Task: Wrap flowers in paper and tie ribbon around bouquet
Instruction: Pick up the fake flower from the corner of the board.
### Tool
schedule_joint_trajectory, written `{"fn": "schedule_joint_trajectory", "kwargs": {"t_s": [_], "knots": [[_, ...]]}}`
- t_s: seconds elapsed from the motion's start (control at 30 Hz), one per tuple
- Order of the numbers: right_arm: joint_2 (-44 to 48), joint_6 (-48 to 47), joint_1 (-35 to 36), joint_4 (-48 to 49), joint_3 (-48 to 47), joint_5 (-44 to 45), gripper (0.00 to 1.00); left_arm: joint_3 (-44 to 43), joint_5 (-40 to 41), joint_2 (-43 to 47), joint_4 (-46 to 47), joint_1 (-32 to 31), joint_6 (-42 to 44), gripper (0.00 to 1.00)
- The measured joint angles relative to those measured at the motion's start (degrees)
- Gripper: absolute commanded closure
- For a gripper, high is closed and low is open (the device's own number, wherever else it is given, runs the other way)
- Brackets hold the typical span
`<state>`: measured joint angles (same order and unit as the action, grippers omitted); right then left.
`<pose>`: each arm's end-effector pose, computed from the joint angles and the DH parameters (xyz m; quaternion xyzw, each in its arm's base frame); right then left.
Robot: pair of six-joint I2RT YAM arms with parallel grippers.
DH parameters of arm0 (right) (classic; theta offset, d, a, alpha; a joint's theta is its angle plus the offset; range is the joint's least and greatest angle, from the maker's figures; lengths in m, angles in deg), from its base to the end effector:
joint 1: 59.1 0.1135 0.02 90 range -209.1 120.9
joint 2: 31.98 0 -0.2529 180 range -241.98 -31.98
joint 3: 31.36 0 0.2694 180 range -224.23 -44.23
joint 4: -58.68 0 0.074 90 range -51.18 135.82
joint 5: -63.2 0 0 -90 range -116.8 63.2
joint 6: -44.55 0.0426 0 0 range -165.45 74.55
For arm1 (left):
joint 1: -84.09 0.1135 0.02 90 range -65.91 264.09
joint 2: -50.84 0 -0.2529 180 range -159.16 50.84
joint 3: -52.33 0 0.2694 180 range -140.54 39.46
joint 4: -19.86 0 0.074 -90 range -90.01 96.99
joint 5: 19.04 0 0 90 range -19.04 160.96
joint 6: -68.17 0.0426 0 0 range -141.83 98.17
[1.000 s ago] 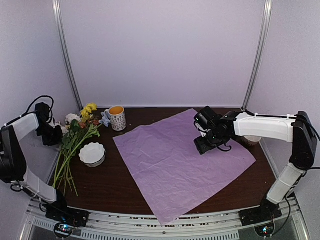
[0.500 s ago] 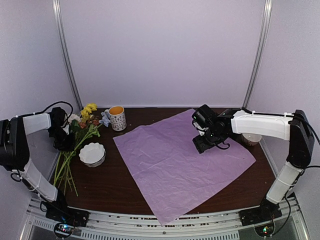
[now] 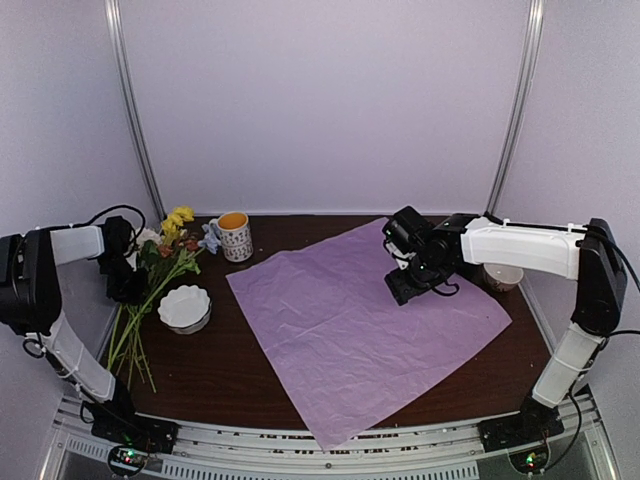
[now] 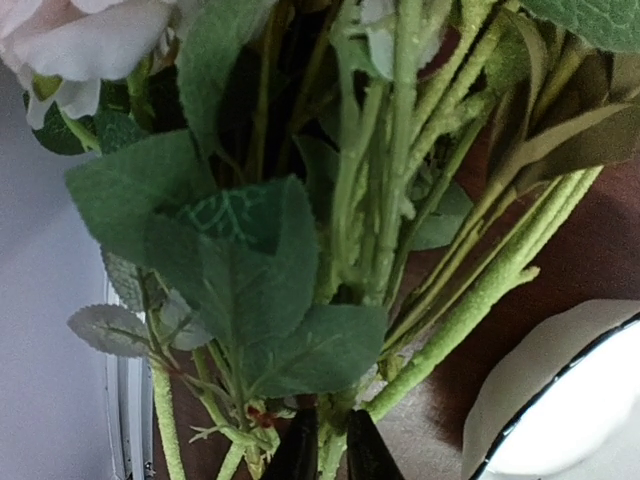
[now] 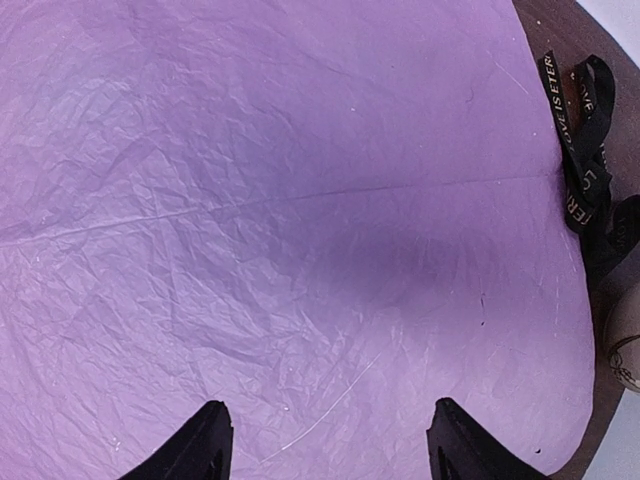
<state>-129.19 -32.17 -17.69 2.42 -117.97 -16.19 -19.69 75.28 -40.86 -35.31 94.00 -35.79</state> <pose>0.2767 0.2336 0.2083 -0.2191 0.9507 0.0113 0.2190 0.3064 0.0568 0.1631 -0.2097 0.9681 0.0327 0.1330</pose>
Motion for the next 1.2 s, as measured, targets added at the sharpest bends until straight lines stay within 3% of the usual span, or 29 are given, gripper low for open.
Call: {"fn": "schedule_joint_trajectory", "kwargs": {"t_s": [0.27,0.37,0.67,1.0,1.2], "knots": [[0.0,0.0,0.0,-0.6,0.0,0.1,0.31,-1.8,0.0,-3.2,0.0,0.2,0.7,0.82],[0.0,0.0,0.0,-0.6,0.0,0.1,0.32,-2.2,-0.1,-3.4,0.1,0.2,1.0,1.00],[0.0,0.0,0.0,-0.7,0.0,0.3,0.31,-2.4,-0.7,-3.4,0.2,0.2,1.5,1.00],[3.3,0.0,0.0,-1.9,0.0,0.9,0.31,-7.2,-2.8,19.3,0.4,0.3,2.2,1.00],[8.3,-1.8,0.5,-0.3,0.0,-3.0,0.31,-8.2,-13.4,29.8,4.0,-0.9,2.9,1.00]]}}
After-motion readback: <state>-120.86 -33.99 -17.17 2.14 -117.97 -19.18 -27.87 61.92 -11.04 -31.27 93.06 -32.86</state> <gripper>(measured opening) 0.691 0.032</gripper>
